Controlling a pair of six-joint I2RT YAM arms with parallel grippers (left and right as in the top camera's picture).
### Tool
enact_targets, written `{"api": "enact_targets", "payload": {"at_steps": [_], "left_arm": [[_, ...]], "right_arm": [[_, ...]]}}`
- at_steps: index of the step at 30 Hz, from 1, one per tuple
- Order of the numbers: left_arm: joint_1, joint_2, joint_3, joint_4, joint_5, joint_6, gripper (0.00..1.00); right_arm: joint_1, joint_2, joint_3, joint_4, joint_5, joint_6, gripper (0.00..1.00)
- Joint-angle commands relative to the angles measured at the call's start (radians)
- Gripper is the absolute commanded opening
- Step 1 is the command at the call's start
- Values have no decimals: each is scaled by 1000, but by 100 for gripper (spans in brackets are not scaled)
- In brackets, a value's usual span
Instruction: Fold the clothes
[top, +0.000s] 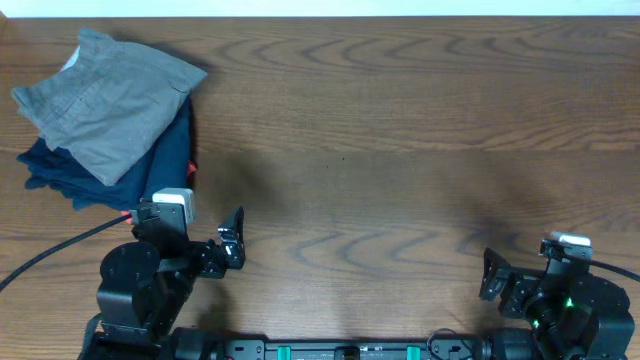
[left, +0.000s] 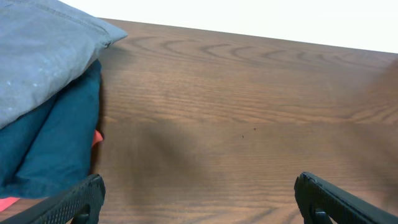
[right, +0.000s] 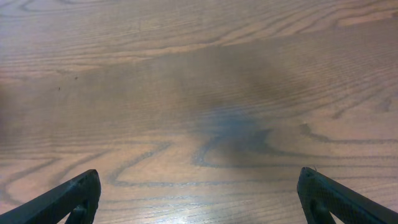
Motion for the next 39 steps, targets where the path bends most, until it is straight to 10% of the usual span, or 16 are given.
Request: {"api": "enact_targets", "payload": {"at_steps": [1, 12, 33, 39], "left_arm": [[-4, -3, -1, -2, -5, 17, 98], [-4, -3, -1, -2, -5, 17, 98], [-4, -3, -1, -2, -5, 17, 98], [-4, -3, -1, -2, -5, 17, 98]], "right_arm": [[11, -3, -6, -2, 11, 11, 99], [9, -80, -48, 88, 15, -42, 99], [18, -305, -780, 1191, -8, -174, 99], [18, -305, -782, 1111, -16, -274, 99]]}}
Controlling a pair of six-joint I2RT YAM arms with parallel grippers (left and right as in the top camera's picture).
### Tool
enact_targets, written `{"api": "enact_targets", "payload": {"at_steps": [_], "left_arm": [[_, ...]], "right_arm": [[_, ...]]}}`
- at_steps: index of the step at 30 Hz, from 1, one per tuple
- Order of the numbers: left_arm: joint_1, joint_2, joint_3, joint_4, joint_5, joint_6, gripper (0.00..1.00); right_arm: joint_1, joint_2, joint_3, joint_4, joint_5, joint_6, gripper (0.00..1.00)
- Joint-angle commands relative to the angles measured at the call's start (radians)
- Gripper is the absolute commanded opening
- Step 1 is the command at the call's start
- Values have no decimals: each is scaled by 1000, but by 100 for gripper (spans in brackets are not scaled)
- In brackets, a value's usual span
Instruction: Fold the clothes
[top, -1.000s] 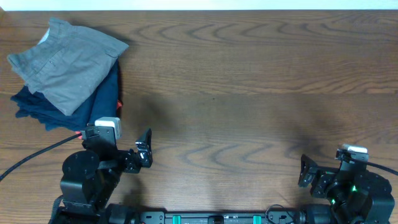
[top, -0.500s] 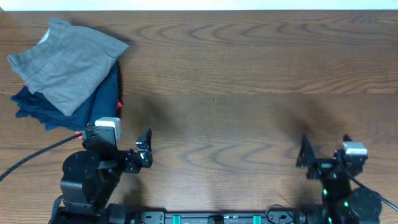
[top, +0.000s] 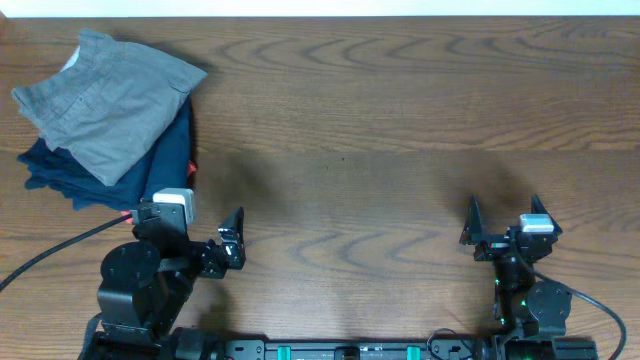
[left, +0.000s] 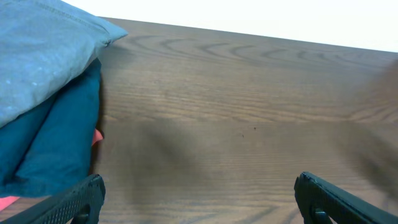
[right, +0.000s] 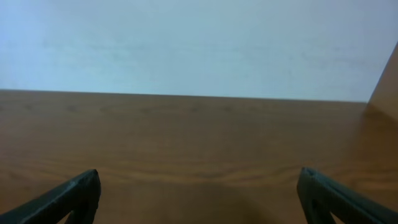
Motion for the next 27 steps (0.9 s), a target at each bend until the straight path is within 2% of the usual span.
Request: {"api": "enact_targets", "payload": {"at_steps": [1, 27], "left_arm": [[-4, -3, 0, 0, -5, 17, 98], [-4, -3, 0, 0, -5, 17, 98]], "right_arm": [[18, -6, 0, -56, -6, -62, 99], [17, -5, -1, -49, -10, -59, 99]]}}
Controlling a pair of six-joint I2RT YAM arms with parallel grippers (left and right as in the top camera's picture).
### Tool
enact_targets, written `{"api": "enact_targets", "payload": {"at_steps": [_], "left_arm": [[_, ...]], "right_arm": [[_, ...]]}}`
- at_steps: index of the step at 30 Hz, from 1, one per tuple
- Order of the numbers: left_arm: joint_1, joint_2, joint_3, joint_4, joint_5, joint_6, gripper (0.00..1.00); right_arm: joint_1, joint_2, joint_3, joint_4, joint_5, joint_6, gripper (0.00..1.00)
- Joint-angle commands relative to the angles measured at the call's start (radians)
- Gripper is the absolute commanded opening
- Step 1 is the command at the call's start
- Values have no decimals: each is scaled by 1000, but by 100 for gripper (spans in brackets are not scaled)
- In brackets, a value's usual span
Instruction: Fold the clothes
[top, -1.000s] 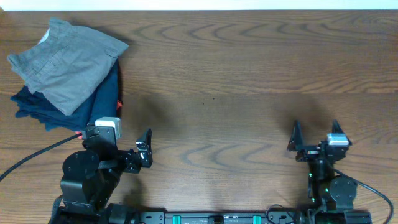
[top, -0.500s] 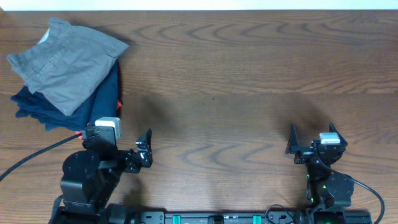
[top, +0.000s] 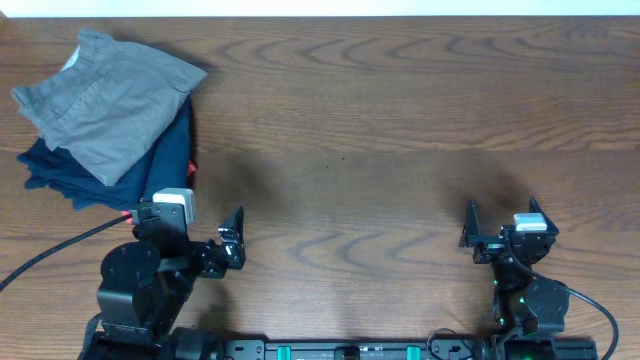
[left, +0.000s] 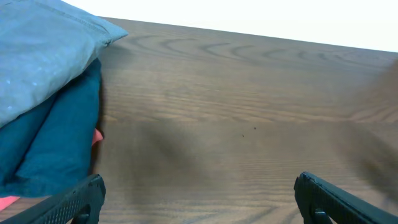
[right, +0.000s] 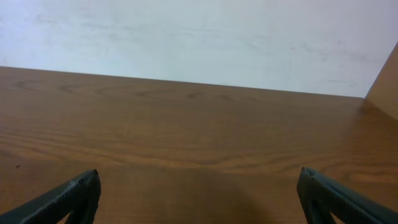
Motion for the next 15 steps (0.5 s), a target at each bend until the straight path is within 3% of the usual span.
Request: {"api": "enact_targets", "payload": {"at_steps": [1, 15], "left_arm": [[-4, -3, 0, 0, -5, 17, 98], [3, -51, -45, -12, -32, 42, 98]], "right_arm": [[17, -5, -1, -3, -9, -16, 99], [17, -5, -1, -3, -9, -16, 99]]}}
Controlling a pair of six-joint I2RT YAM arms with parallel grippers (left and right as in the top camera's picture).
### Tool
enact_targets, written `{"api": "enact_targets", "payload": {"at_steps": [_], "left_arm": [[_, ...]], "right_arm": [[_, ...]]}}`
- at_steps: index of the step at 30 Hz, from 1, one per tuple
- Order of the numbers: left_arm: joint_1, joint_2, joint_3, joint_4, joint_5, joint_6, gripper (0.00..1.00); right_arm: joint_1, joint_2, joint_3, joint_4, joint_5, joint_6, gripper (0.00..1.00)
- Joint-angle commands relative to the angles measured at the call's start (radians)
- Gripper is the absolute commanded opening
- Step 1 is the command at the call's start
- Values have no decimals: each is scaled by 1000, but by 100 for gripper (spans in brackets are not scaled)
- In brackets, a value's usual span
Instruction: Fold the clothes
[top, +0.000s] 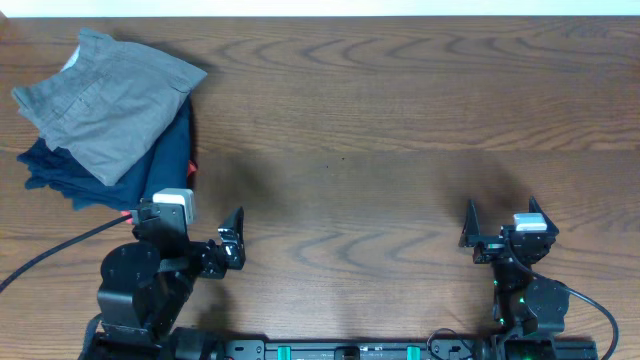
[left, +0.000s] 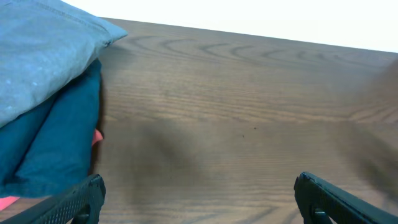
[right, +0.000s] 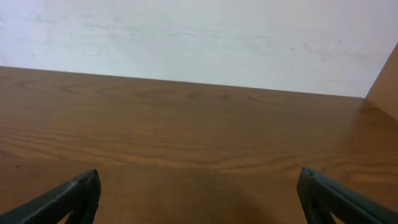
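A pile of folded clothes lies at the table's far left: grey shorts (top: 100, 100) on top, a dark blue garment (top: 60, 170) under them, a red edge showing at the bottom. In the left wrist view the grey shorts (left: 37, 62) and blue garment (left: 50, 143) fill the left side. My left gripper (top: 215, 245) rests open near the front left, just right of the pile; its fingertips (left: 81, 199) hold nothing. My right gripper (top: 500, 225) stands open near the front right, and its fingertips (right: 74, 196) frame bare wood.
The wooden table (top: 400, 120) stretches bare between the arms. A black cable (top: 50, 250) runs off the left arm's base. A white wall (right: 199, 37) rises behind the table's far edge, and a wooden panel (right: 385, 81) stands at the right.
The right gripper first sat low at the front right corner, looking down on the wood. By 1.4 s ago it had come up and turned level, facing the far wall. It has stayed there since. The left arm and the pile have not moved.
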Motion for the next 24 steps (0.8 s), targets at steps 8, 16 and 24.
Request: {"api": "enact_targets", "payload": {"at_steps": [8, 16, 24], "left_arm": [[58, -310, -351, 159, -115, 44, 98], [93, -432, -661, 572, -116, 44, 98], [96, -436, -758, 734, -206, 47, 98]], "right_arm": [[17, -5, -1, -3, -8, -16, 99], [17, -5, -1, -3, -8, -16, 99], [17, -5, -1, -3, -8, -16, 99]]}}
